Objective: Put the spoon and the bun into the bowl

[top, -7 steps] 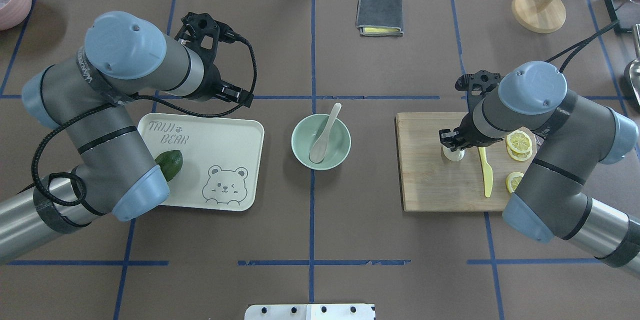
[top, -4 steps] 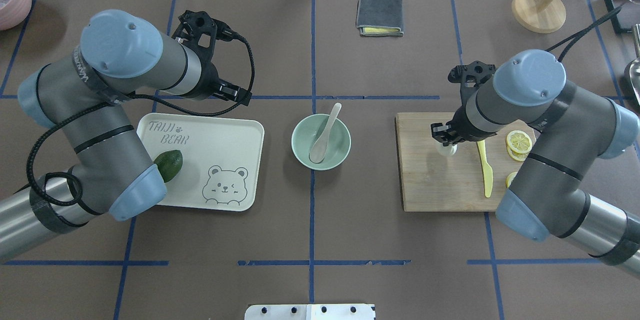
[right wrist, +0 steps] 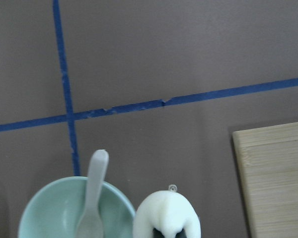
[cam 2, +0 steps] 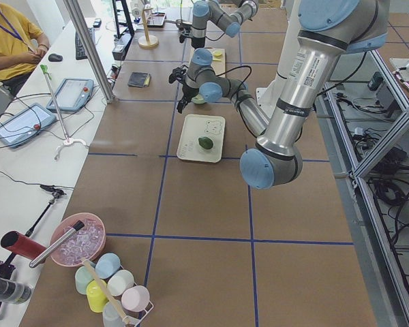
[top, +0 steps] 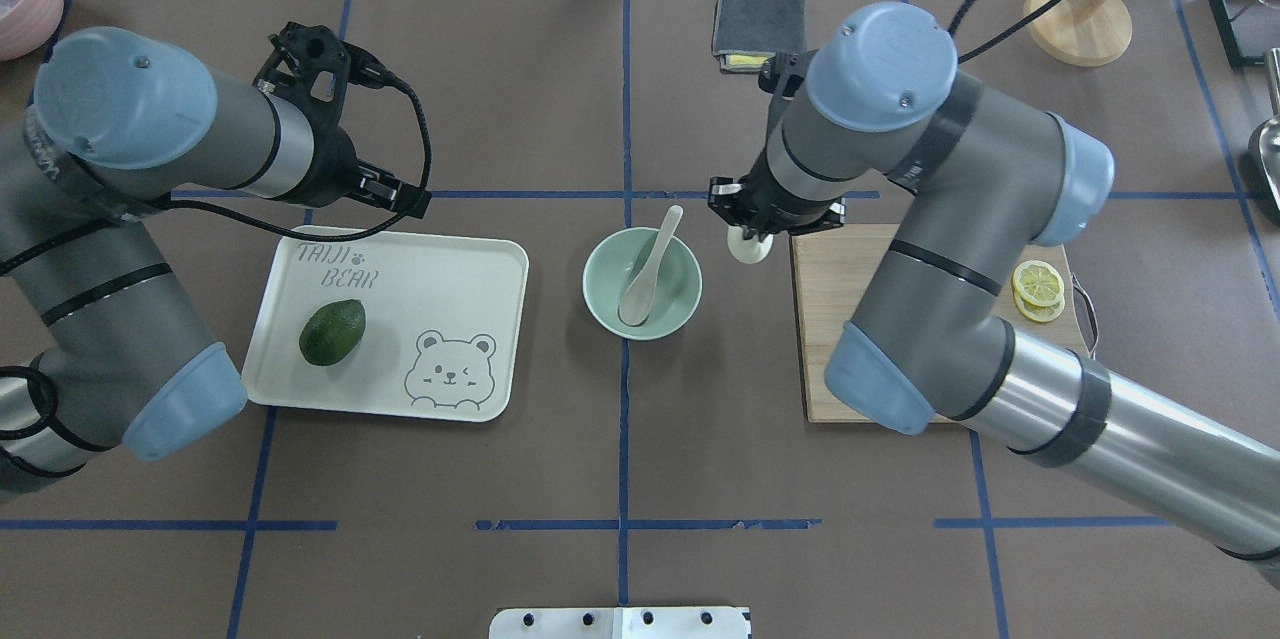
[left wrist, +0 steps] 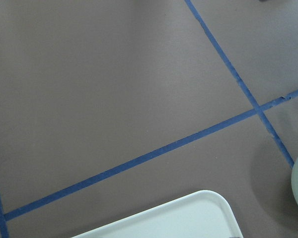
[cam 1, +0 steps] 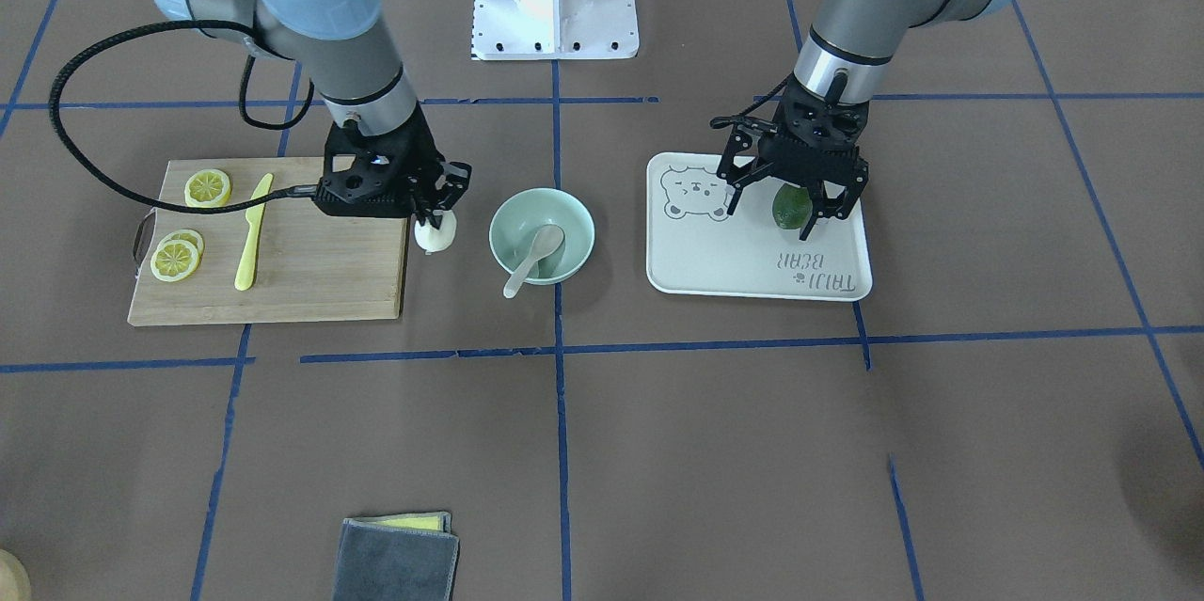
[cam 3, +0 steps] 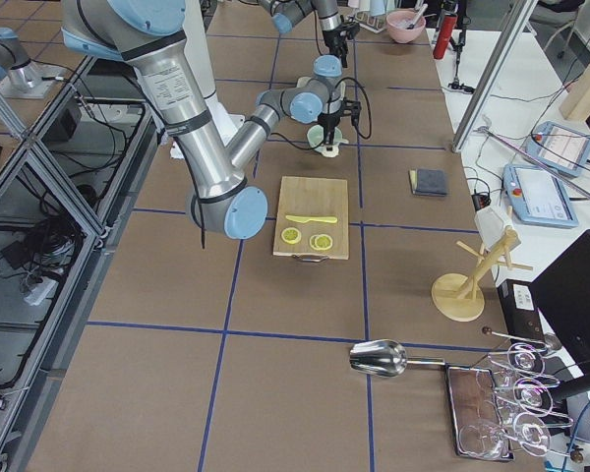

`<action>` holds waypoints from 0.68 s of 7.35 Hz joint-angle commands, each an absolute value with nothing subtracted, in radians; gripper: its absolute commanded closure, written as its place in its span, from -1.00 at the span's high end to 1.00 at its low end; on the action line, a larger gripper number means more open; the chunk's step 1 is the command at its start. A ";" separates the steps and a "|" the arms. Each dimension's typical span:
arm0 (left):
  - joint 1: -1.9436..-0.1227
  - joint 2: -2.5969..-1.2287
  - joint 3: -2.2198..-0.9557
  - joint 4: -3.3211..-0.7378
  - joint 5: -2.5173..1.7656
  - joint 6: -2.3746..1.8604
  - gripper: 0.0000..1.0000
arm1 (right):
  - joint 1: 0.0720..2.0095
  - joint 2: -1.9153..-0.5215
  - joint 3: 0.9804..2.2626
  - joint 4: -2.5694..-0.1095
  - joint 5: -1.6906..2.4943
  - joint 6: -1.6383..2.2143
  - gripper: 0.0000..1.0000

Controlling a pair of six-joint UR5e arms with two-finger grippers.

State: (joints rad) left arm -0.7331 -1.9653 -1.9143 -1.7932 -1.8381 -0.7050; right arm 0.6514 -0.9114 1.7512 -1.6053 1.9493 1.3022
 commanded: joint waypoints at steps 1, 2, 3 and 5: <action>-0.739 -1.951 -1.917 -1.796 -1.839 -0.695 0.76 | 0.624 -0.810 1.621 -1.504 1.934 1.406 -0.86; -0.739 -1.953 -1.917 -1.796 -1.839 -0.695 0.76 | 0.618 -0.810 1.558 -1.392 1.919 1.470 -0.80; -0.739 -1.953 -1.917 -1.796 -1.839 -0.695 0.76 | 0.611 -0.813 1.549 -1.378 1.917 1.473 -0.39; -0.739 -1.953 -1.916 -1.796 -1.839 -0.695 0.76 | 0.577 -0.822 1.552 -1.376 1.914 1.473 0.41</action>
State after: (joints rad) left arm -0.7393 -1.9528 -1.9172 -1.7963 -1.8393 -0.6950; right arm 0.5966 -0.8193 1.5556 -1.3846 1.9171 1.4688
